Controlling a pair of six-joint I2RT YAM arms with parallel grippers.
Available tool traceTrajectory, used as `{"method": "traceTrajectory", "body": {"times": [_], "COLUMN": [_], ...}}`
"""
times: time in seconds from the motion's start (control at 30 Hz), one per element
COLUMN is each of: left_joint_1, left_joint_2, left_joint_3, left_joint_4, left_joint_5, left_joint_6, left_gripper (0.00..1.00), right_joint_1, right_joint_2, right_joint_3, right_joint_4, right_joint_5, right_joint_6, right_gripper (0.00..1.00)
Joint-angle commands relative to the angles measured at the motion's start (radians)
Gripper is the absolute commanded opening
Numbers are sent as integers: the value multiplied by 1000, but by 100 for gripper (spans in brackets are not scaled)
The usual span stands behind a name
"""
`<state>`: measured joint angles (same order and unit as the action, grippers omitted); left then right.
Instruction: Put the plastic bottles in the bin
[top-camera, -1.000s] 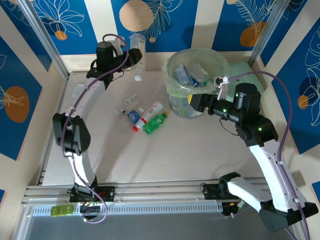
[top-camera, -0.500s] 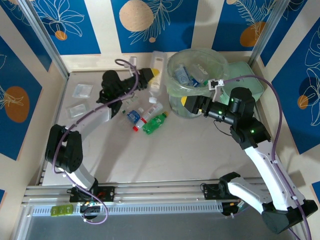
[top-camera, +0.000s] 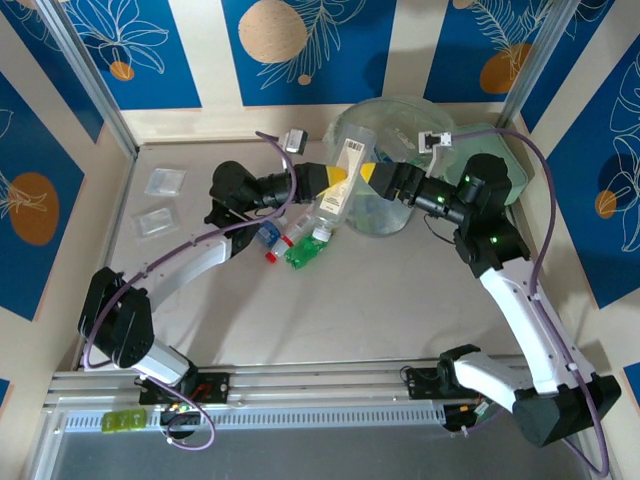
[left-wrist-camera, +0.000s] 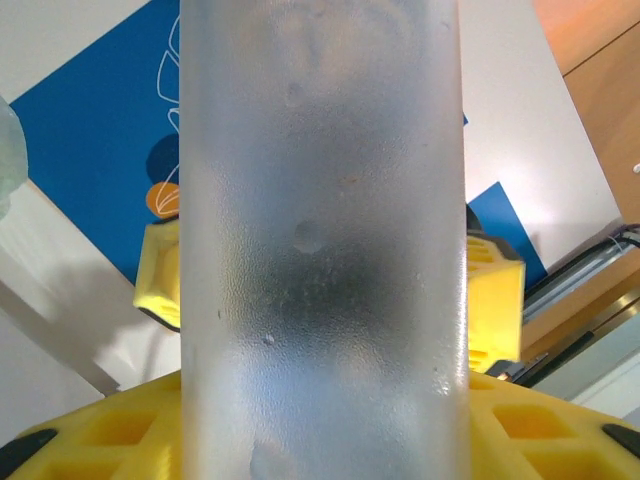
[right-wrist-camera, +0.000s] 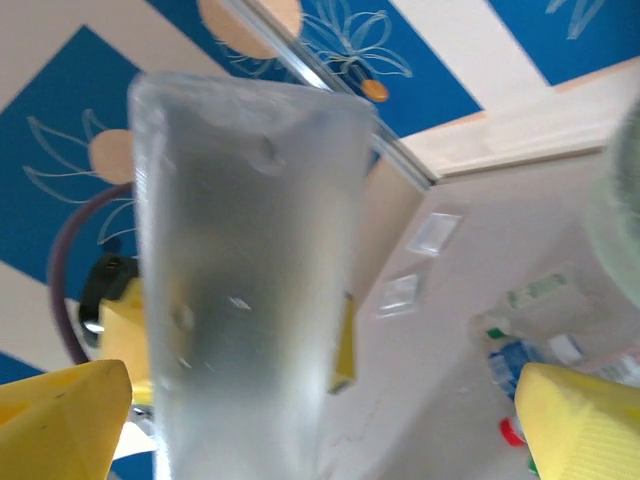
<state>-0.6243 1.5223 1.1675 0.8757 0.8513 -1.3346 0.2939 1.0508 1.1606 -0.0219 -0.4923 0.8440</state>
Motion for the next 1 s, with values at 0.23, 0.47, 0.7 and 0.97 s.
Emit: {"method": "traceTrajectory", "body": {"times": [0.23, 0.47, 0.7, 0.97], "left_joint_1": [-30, -35, -38, -37], "left_joint_2": [8, 31, 26, -12], "left_joint_3": [28, 15, -9, -18], "left_joint_4": [69, 147, 160, 63], "left_joint_5": [38, 46, 48, 52], "left_joint_6": [-22, -74, -84, -11], "left_gripper": [46, 46, 46, 67], "right_joint_1": [-9, 19, 28, 27], "right_joint_2": [36, 28, 19, -7], "right_joint_3": [-25, -25, -14, 9], "right_joint_4": [278, 202, 128, 48], "right_joint_5": [-115, -59, -36, -4], "right_joint_6": [225, 179, 138, 91], "right_gripper": [82, 68, 52, 51]}}
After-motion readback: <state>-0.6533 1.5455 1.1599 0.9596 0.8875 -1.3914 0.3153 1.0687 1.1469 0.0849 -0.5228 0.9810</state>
